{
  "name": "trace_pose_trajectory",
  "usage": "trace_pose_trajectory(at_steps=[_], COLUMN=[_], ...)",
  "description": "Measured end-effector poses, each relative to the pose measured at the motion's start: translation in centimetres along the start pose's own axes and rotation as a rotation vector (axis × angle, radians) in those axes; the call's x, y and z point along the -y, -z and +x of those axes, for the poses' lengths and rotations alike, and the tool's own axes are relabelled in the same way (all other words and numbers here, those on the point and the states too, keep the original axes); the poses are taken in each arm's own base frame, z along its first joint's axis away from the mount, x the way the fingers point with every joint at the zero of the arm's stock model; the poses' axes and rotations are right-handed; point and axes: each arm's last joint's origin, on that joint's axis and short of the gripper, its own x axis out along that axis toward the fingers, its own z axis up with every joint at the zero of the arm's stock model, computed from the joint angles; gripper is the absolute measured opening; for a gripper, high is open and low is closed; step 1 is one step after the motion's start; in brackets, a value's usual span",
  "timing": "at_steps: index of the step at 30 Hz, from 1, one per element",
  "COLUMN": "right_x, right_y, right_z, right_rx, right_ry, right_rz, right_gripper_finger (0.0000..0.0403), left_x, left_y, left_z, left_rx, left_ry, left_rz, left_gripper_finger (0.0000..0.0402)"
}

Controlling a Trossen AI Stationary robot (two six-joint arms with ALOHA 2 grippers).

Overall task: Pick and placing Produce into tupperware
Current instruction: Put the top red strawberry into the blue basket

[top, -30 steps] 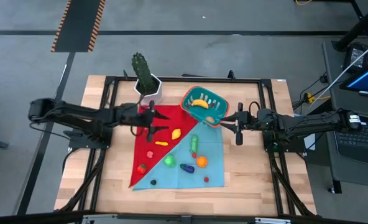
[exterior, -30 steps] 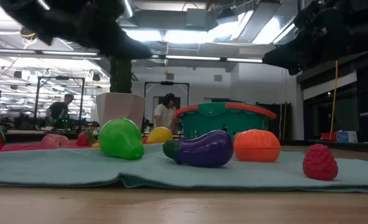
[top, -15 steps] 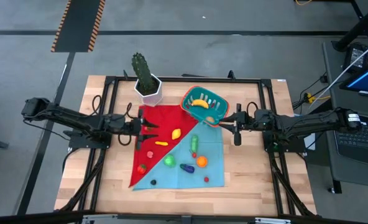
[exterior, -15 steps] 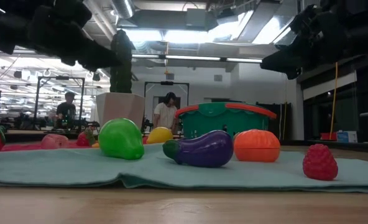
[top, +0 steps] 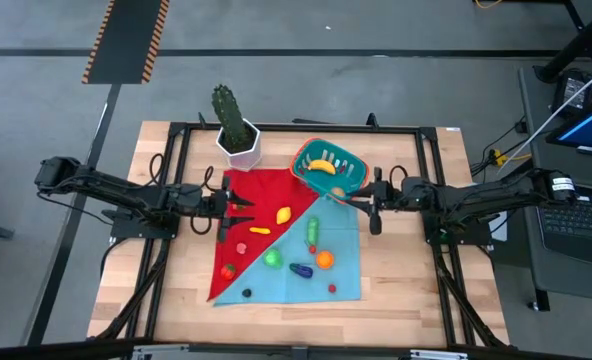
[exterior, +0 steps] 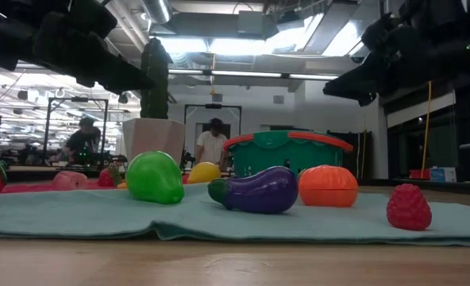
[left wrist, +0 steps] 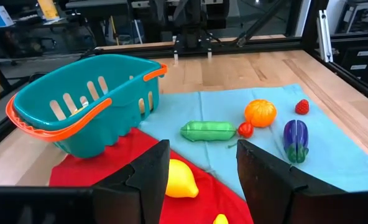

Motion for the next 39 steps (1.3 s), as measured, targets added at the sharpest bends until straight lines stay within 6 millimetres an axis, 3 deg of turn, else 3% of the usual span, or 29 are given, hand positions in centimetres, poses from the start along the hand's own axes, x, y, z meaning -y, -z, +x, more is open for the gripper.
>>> trace_pose_trajectory(at_steps=[11, 22, 39], right_x=[0.01, 0.01, 0.01], right_y=[-0.70, -0.83, -0.83], right_z=[-0.03, -0.04, -0.04], right_rx=[0.071, 0.085, 0.084], right_ry=[0.002, 0.003, 0.003], right_rz=[-0.043, -0.042, -0.041], right_gripper_finger=[0.0098, 0.0098, 0.0098], left_x=[0.00, -0.02, -0.03], left_y=[0.00, 0.27, 0.26], left_z=[0.00, 0.00, 0.01], left_rx=[0.000, -0.027, -0.027], left_ry=[0.000, -0.009, -0.010], left_rz=[0.003, 0.007, -0.042], left_gripper_finger=[0.0180, 0.0250, 0.0248])
